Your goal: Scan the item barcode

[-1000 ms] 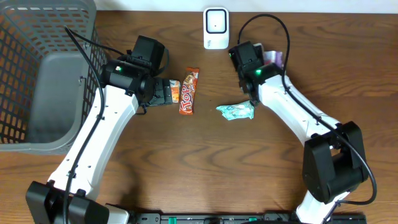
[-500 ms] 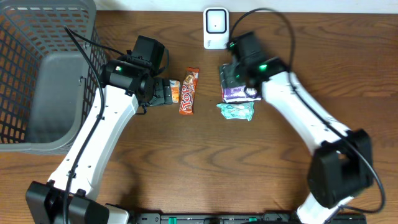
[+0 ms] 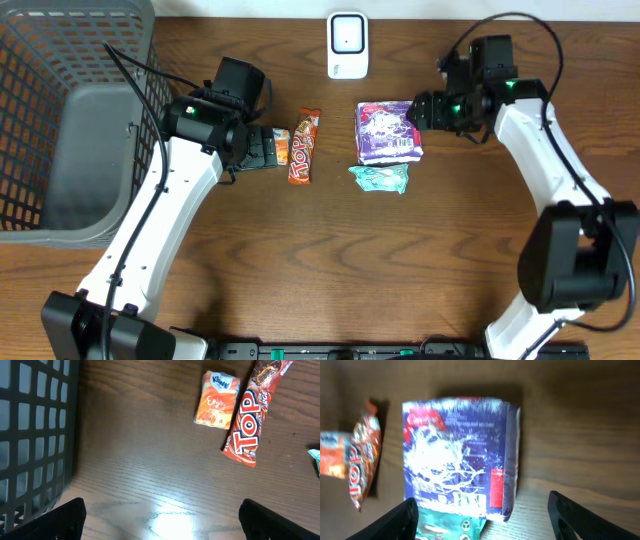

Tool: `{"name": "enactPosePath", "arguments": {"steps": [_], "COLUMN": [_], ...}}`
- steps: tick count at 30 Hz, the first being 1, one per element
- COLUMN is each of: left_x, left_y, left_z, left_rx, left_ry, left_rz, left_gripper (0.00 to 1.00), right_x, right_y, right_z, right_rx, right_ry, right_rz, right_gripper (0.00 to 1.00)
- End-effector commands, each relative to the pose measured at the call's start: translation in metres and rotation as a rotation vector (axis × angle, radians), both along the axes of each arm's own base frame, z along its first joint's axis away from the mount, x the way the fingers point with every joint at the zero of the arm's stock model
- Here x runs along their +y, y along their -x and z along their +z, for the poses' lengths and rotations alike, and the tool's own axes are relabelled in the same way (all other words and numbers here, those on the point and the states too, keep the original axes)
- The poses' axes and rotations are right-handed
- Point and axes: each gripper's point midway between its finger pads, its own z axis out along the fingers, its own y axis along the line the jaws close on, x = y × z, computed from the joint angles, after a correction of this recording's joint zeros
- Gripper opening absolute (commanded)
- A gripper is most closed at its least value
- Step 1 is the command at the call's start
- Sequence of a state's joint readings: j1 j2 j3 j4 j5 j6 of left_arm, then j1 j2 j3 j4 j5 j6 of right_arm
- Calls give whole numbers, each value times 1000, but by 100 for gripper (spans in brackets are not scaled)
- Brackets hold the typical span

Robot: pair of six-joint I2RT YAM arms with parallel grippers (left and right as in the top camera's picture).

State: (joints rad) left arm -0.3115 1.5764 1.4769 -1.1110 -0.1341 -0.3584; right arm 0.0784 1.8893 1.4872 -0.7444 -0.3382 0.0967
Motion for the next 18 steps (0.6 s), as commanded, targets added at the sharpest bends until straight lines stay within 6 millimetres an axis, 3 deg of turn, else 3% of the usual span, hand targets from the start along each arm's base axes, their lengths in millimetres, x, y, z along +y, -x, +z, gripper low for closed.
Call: {"name": "enactPosePath", "arguments": {"steps": [1, 7, 11, 18], "left_x": [3, 3, 3, 3], "left_y": [0, 0, 0, 0], "left_z": [-2, -2, -2, -2], "left_rx": [6, 6, 6, 6], "left_ry": [-13, -13, -13, -13], "left_rz": [0, 0, 0, 0], "left_gripper": [98, 98, 98, 98], "right_x": [9, 12, 1, 6], "right_y": [6, -14, -28, -27], "right_z": [-29, -53, -66, -102], "right_rx": [65, 59, 52, 98], "right_ry": [-75, -294, -449, -555], "right_rz": [75, 88, 53, 66], "right_gripper": [78, 79, 79, 71]}}
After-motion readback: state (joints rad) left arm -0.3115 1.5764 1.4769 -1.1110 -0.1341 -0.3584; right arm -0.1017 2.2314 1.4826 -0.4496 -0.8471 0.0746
